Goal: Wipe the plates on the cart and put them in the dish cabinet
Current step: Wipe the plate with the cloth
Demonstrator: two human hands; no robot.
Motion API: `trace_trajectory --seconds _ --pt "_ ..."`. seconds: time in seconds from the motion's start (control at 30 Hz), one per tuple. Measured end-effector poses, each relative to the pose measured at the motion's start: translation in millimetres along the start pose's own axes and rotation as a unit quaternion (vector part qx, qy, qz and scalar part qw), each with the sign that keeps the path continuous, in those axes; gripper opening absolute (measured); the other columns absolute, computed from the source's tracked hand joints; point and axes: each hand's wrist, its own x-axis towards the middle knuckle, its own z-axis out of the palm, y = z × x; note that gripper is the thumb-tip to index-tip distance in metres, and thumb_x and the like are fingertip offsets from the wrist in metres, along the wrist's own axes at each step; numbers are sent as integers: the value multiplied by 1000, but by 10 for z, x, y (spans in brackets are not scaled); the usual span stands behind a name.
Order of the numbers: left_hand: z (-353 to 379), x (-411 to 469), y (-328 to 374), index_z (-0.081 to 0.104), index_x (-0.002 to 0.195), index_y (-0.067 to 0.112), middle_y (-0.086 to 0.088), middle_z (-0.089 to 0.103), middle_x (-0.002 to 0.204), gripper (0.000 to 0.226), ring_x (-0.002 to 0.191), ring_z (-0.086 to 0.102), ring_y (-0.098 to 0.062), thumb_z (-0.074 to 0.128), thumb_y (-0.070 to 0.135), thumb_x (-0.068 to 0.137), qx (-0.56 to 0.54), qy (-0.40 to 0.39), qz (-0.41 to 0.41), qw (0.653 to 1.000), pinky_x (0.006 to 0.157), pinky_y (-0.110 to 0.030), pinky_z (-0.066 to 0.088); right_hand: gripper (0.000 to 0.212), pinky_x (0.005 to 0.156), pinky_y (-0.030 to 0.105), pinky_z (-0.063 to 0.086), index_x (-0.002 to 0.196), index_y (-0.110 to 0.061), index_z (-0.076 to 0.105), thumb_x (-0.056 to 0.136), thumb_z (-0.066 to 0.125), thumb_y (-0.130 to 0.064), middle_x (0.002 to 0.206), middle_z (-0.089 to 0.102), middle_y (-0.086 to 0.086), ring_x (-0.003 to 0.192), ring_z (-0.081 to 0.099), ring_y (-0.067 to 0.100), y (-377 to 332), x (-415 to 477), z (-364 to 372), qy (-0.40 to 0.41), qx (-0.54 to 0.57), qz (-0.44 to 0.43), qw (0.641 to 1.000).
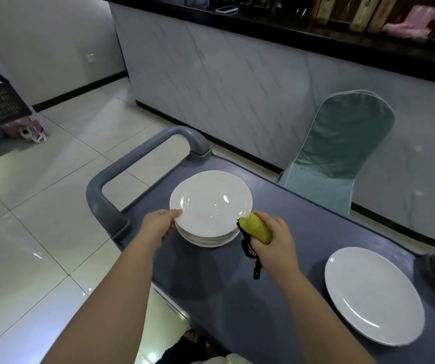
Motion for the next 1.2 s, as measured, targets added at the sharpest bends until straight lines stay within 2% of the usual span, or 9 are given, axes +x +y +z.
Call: trace_trajectory --seconds 0.07,0.17,0.3,0.4,0.53,0.73,0.87,1.03,1.2 --pt "-50 -59 -37 52 71 12 -6 46 62 28 51 37 -17 69 28 88 -37 6 17 999 48 -25 34 61 77 -2 34 130 -32 59 77 65 -2 109 49 -14 101 46 -13 6 -16 -7 -1 3 -3 1000" --pt "-2 -190 -139 59 92 8 -11 62 80 29 68 59 -24 67 36 89 -60 -18 5 998 56 -31 50 60 76 -3 33 130 -31 59 78 65 -1 109 50 -11 99 45 -16 5 -28 -12 -3 2 -5 1000" --pt "87 -368 -170 53 95 3 -16 61 93 5 78 63 -27 58 4 94 -182 -77 -25 980 58 -36 58 59 77 -2 33 129 -31 59 79 65 -1 108 49 -10 98 45 -18 -23 -34 -31 -4 5 -8 1000" --pt "42 -438 -8 47 100 4 -15 56 91 5 79 61 -28 50 3 96 -219 -87 -18 972 59 -42 61 58 76 -2 34 128 -33 58 79 65 -2 107 49 -10 97 45 -18 -53 -49 -71 -1 6 -8 1000" --pt "-48 -554 406 48 115 -1 -22 56 100 19 83 61 -30 48 6 98 -174 -85 26 981 51 -39 59 59 76 -2 34 128 -32 59 78 66 -2 108 50 -9 98 46 -17 -66 -72 -79 1 17 -13 1000" --pt "-76 -755 949 52 96 3 -23 66 95 9 77 69 -31 59 6 92 -70 -36 123 989 54 -41 59 59 77 -3 33 129 -31 59 79 66 -1 110 50 -8 98 45 -19 -132 -58 -90 1 20 -24 1000" --pt "-155 -828 1118 56 106 0 -21 68 98 17 83 71 -31 60 5 89 -26 -12 181 983 58 -44 60 58 79 -3 33 127 -29 60 78 67 1 110 52 -7 98 45 -19 -178 -45 -126 22 29 -31 999" --pt "-444 -820 778 42 140 20 -13 62 117 49 96 67 -32 49 1 95 -140 -123 146 971 66 -44 60 57 92 24 46 125 -33 60 80 67 0 117 58 -9 104 56 3 -331 -22 -250 95 124 -2 988" --pt "-232 -914 121 43 140 30 -10 54 132 62 99 67 -34 44 -8 91 -274 -238 53 930 66 -46 60 45 70 12 48 113 -32 53 82 69 -4 102 62 -14 83 59 -7 -596 237 -365 126 174 -27 976"
